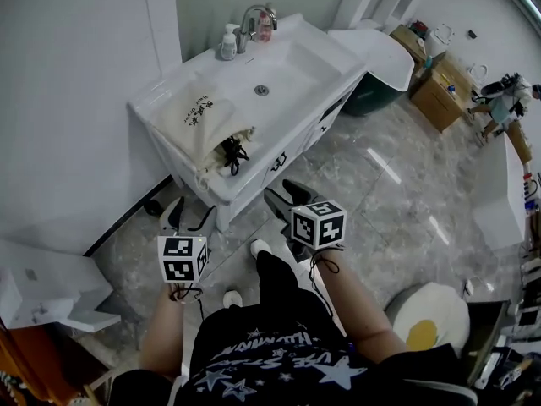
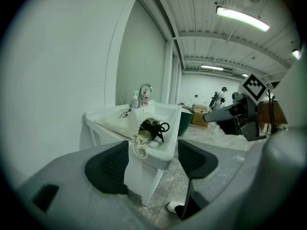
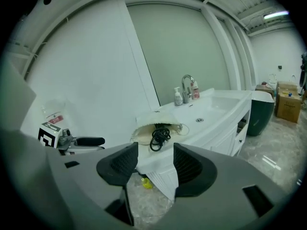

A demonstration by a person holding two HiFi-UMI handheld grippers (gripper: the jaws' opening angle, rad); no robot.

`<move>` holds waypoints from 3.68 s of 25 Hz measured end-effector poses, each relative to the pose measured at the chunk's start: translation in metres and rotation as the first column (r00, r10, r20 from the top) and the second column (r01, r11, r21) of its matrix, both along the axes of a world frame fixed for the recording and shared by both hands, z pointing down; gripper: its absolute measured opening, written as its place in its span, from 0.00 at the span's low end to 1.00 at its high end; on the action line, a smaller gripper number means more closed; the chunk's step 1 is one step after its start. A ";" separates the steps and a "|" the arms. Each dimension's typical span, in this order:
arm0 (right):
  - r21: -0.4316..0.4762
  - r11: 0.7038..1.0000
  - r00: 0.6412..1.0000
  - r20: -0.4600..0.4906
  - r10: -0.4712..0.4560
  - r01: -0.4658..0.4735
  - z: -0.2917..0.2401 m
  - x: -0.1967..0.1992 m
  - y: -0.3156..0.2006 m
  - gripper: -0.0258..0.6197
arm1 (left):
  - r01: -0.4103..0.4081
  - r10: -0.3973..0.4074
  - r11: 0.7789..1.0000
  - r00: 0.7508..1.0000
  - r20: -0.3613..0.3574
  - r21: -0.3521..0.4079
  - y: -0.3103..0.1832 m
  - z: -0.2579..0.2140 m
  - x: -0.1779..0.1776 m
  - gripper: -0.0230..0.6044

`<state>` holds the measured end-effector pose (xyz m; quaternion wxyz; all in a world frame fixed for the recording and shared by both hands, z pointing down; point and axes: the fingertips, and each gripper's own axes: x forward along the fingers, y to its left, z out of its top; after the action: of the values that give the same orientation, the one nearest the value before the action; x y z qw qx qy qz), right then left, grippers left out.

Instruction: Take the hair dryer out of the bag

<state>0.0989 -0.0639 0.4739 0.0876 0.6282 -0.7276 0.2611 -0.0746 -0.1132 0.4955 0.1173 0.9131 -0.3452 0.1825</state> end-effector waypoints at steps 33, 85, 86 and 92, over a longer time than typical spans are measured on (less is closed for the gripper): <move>-0.313 0.771 0.831 0.262 -0.491 0.555 0.085 -0.024 -0.212 0.46 | 0.301 -0.288 0.953 0.941 0.175 -0.047 -0.155 0.030 0.051 0.11; -0.397 0.486 0.615 0.332 -0.715 0.779 0.091 -0.047 -0.166 0.37 | 0.396 -0.379 0.915 0.910 0.170 -0.082 -0.152 0.025 0.045 0.11; -0.393 0.484 0.611 0.332 -0.718 0.782 0.089 -0.049 -0.162 0.37 | 0.396 -0.379 0.914 0.910 0.167 -0.084 -0.152 0.025 0.045 0.11; -0.376 0.487 0.606 0.339 -0.719 0.788 0.079 -0.055 -0.129 0.37 | 0.396 -0.382 0.913 0.914 0.134 -0.101 -0.145 0.024 0.043 0.11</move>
<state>0.0440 -0.1930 0.5530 0.2994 0.1810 -0.8407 0.4133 -0.0311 -0.2581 0.5194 0.1891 0.8051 -0.5141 0.2275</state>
